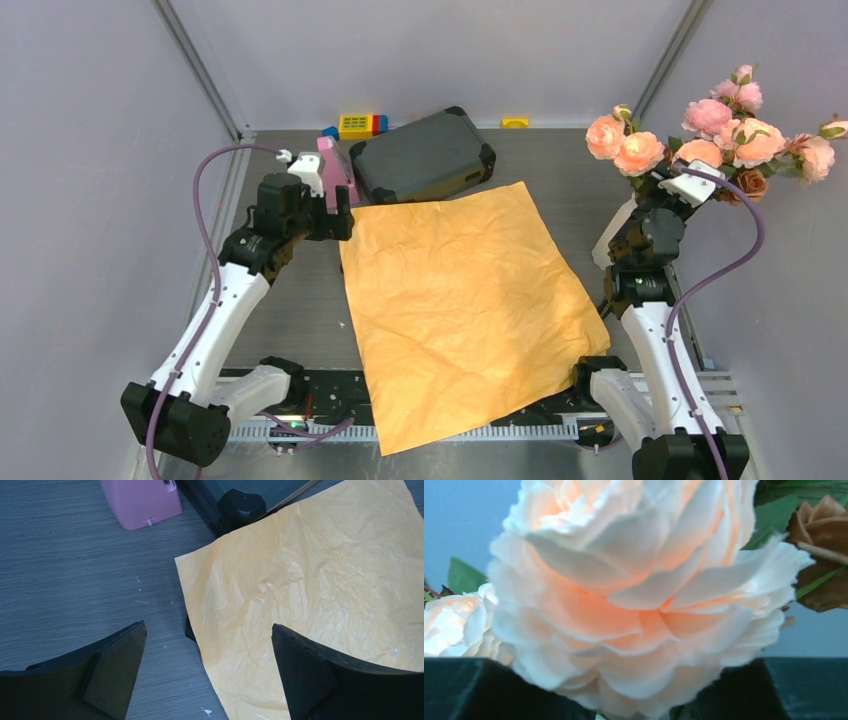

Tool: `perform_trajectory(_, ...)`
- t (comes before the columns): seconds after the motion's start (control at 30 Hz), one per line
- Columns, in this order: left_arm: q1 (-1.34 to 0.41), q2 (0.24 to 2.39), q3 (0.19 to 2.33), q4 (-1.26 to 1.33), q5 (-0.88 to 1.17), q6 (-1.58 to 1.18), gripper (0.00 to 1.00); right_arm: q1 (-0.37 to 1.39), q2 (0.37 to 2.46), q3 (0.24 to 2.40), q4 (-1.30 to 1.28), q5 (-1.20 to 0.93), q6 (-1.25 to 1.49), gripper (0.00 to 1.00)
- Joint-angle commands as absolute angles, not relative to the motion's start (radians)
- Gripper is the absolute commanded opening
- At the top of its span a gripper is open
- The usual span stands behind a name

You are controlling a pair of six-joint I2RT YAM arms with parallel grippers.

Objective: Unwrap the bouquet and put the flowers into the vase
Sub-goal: Insert the fake flower into the vase, then reset both arms

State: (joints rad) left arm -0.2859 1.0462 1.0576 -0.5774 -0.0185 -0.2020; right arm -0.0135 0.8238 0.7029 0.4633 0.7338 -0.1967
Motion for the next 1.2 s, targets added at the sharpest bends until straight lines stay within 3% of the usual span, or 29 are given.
perform_trajectory(0.0, -0.281, 1.018, 1.057, -0.54, -0.005, -0.204, 1.0, -0.017, 0.775, 0.715, 0.441, 0.715, -0.128, 0.52)
perform_trajectory(0.17, -0.281, 1.014, 1.057, -0.539, -0.005, -0.207, 1.0, -0.017, 0.742, 0.723, 0.379, 0.699, -0.093, 0.57)
perform_trajectory(0.53, -0.281, 0.998, 1.053, -0.544, -0.007, -0.209, 1.0, -0.017, 0.663, 0.7, 0.258, 0.602, 0.011, 0.78)
perform_trajectory(1.17, -0.268, 1.006, 1.061, -0.564, -0.042, -0.223, 1.0, -0.017, 0.502, 0.708, -0.089, 0.328, 0.347, 0.84)
